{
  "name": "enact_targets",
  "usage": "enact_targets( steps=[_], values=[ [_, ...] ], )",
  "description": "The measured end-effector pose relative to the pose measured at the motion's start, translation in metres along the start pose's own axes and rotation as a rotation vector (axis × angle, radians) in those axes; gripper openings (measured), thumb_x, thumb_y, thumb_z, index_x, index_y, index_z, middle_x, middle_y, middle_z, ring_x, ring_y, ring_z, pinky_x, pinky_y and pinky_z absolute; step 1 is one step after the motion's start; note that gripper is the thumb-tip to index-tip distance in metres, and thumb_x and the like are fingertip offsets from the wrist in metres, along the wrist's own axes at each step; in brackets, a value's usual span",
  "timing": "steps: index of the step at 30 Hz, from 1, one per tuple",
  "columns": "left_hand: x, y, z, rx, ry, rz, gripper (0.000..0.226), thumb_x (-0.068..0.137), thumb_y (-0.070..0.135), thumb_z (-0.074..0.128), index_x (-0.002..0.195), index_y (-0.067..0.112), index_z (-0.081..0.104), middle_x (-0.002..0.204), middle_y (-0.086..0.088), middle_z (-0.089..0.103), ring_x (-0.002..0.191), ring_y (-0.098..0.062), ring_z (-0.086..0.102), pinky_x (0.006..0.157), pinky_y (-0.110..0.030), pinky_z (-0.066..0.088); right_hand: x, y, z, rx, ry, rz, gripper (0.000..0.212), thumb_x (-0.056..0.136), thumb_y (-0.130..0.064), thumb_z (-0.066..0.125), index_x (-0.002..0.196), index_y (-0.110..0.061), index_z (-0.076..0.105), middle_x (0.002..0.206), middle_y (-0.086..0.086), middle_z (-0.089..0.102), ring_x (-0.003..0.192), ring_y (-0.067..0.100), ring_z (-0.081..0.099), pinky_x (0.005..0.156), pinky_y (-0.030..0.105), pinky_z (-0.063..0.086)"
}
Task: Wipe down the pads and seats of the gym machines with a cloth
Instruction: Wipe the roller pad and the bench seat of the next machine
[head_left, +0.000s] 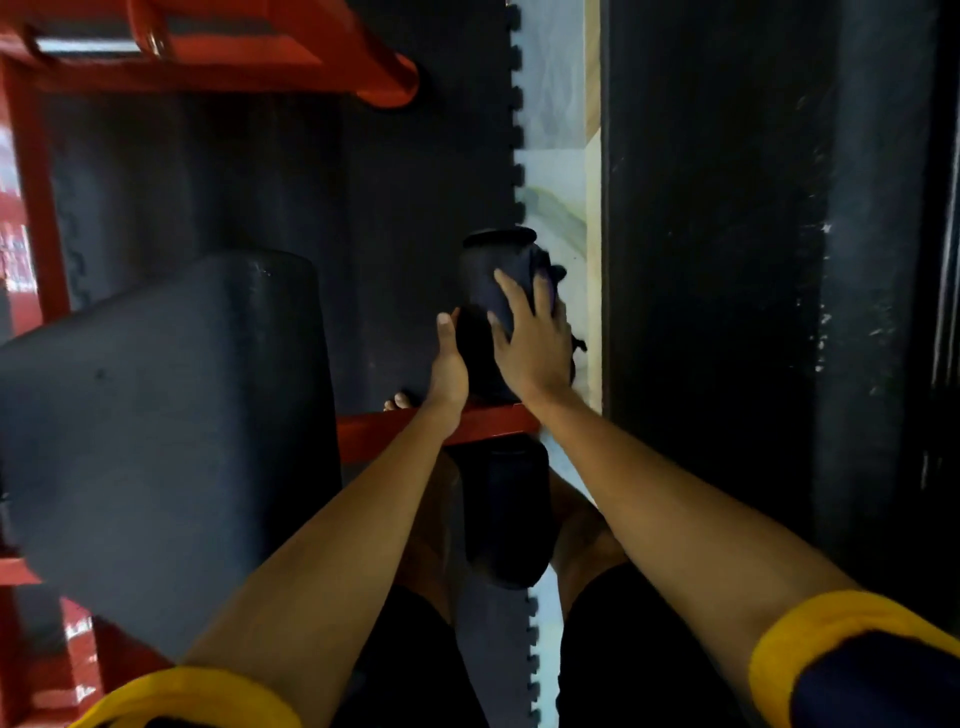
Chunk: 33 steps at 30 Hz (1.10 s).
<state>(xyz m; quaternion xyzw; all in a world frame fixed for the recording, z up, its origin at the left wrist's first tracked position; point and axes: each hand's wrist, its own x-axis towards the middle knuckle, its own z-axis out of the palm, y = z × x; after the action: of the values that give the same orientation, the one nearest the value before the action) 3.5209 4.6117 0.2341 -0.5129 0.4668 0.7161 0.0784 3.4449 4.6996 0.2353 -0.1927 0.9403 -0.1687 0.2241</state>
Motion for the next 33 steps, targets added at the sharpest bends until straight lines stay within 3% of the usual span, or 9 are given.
enact_targets(
  steps=[3, 6, 10, 14, 19, 28, 33],
  values=[
    [-0.008, 0.004, -0.009, 0.014, -0.053, -0.044, 0.066, 0.106, 0.058, 0.018, 0.157, 0.019, 0.034, 0.159, -0.002, 0.038, 0.147, -0.017, 0.035, 0.113, -0.026, 0.031, -0.051, 0.007, 0.006, -0.005, -0.053, 0.009, 0.063, 0.097, -0.028, 0.064, 0.155, -0.032, 0.040, 0.162, 0.014, 0.032, 0.141, 0.045, 0.038, 0.107, 0.056, 0.044],
    [-0.028, 0.009, -0.016, 0.041, -0.082, -0.086, 0.067, 0.107, 0.055, 0.015, 0.156, 0.014, 0.034, 0.159, -0.005, 0.038, 0.147, -0.019, 0.035, 0.105, -0.023, 0.030, -0.085, 0.009, 0.004, 0.043, -0.200, 0.074, 0.060, 0.099, -0.029, 0.060, 0.155, -0.035, 0.038, 0.164, 0.010, 0.025, 0.138, 0.045, 0.040, 0.101, 0.054, 0.048],
    [-0.066, 0.026, -0.022, 0.076, -0.039, -0.041, 0.068, 0.106, 0.057, 0.016, 0.154, 0.014, 0.039, 0.161, -0.006, 0.034, 0.149, -0.020, 0.031, 0.117, -0.031, 0.023, -0.105, 0.007, -0.018, 0.105, -0.218, 0.131, 0.048, 0.103, -0.033, 0.050, 0.150, -0.038, 0.038, 0.158, 0.008, 0.031, 0.127, 0.045, 0.049, 0.098, 0.057, 0.050],
    [-0.104, 0.050, -0.032, 0.138, -0.019, 0.013, 0.067, 0.106, 0.058, 0.016, 0.153, 0.018, 0.041, 0.162, -0.004, 0.033, 0.150, -0.019, 0.029, 0.121, -0.036, 0.019, -0.123, -0.005, -0.038, 0.271, -0.155, 0.215, 0.042, 0.106, -0.035, 0.046, 0.147, -0.038, 0.041, 0.154, 0.008, 0.037, 0.131, 0.043, 0.046, 0.103, 0.056, 0.047],
    [-0.159, 0.064, -0.050, 0.100, 0.051, 0.069, 0.066, 0.107, 0.056, 0.015, 0.151, 0.016, 0.043, 0.160, -0.004, 0.037, 0.148, -0.021, 0.033, 0.116, -0.033, 0.024, -0.143, -0.031, -0.064, 0.362, -0.141, 0.107, 0.042, 0.104, -0.031, 0.052, 0.146, -0.027, 0.048, 0.150, 0.010, 0.047, 0.140, 0.039, 0.038, 0.116, 0.053, 0.034],
    [-0.251, 0.091, -0.107, -0.033, 0.205, 0.166, 0.066, 0.107, 0.055, 0.016, 0.154, 0.014, 0.039, 0.160, -0.005, 0.037, 0.148, -0.022, 0.032, 0.124, -0.043, 0.021, -0.190, -0.092, -0.100, 0.464, -0.207, 0.000, 0.042, 0.104, -0.032, 0.055, 0.145, -0.021, 0.050, 0.143, 0.014, 0.053, 0.132, 0.036, 0.051, 0.109, 0.045, 0.041],
    [-0.269, 0.098, -0.155, -0.064, 0.281, 0.247, 0.049, 0.110, 0.040, 0.022, 0.147, 0.022, 0.049, 0.157, -0.002, 0.041, 0.147, -0.019, 0.034, 0.124, -0.044, 0.021, -0.205, -0.141, -0.106, 0.574, -0.224, -0.067, 0.041, 0.105, -0.030, 0.054, 0.146, -0.025, 0.050, 0.146, 0.012, 0.050, 0.135, 0.034, 0.048, 0.112, 0.046, 0.038]
  ],
)
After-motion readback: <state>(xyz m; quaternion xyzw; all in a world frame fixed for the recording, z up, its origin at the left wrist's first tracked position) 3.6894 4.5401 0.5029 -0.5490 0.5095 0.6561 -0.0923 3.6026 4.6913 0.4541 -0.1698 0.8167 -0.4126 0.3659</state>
